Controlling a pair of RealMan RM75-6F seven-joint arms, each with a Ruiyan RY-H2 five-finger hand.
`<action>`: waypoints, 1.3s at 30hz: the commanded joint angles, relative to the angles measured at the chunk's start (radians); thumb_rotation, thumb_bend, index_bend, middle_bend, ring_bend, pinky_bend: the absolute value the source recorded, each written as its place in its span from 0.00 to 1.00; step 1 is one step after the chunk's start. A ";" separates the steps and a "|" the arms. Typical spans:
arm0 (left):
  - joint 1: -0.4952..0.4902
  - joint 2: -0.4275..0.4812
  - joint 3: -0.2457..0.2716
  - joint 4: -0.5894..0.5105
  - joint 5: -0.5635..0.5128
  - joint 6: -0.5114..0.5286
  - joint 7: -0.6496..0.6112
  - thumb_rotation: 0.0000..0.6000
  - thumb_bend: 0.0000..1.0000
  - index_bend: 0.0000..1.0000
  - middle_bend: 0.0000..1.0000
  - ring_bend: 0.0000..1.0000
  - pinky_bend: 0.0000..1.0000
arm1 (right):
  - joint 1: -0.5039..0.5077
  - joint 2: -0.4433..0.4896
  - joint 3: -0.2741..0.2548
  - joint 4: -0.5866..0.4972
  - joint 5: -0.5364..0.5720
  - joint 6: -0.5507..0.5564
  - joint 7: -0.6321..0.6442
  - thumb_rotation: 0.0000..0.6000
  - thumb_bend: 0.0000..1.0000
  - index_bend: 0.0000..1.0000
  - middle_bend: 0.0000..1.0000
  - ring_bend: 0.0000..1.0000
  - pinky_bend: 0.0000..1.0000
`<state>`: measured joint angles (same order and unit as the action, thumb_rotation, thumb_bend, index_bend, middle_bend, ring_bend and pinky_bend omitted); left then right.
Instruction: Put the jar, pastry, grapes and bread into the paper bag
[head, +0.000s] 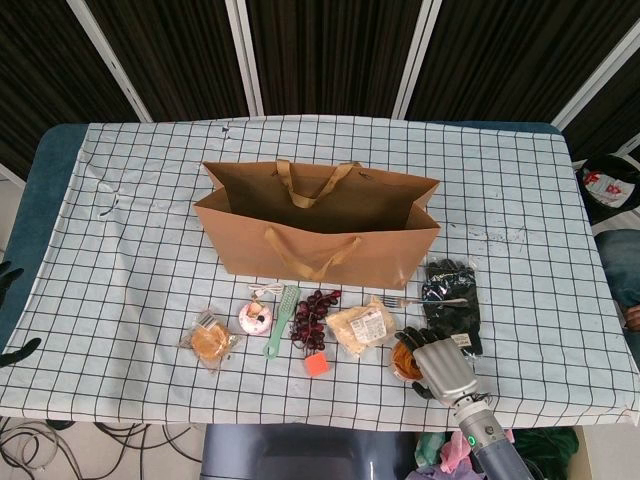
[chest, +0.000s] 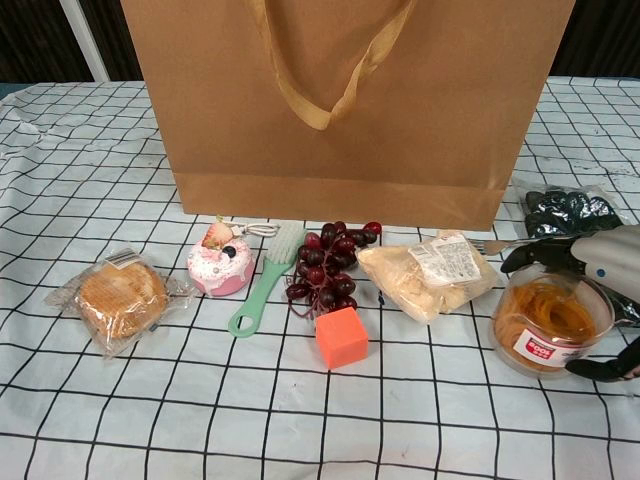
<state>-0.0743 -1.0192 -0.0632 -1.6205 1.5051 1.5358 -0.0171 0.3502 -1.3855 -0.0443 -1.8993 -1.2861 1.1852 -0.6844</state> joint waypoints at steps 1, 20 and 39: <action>0.000 0.000 0.001 0.000 0.001 -0.001 0.002 1.00 0.11 0.14 0.07 0.03 0.11 | 0.001 0.000 -0.001 0.001 0.000 -0.002 0.000 1.00 0.18 0.19 0.17 0.24 0.20; -0.001 -0.001 0.002 -0.005 0.000 -0.003 0.010 1.00 0.11 0.14 0.07 0.03 0.11 | -0.003 -0.014 0.006 0.019 -0.048 0.022 0.049 1.00 0.22 0.41 0.40 0.46 0.26; 0.008 0.011 0.005 -0.019 0.003 0.007 -0.005 1.00 0.11 0.14 0.07 0.03 0.12 | -0.134 0.391 0.204 -0.186 -0.120 0.386 0.446 1.00 0.21 0.41 0.38 0.46 0.26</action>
<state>-0.0667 -1.0087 -0.0586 -1.6389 1.5078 1.5426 -0.0214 0.2388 -1.0581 0.0985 -2.0633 -1.4226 1.5279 -0.3115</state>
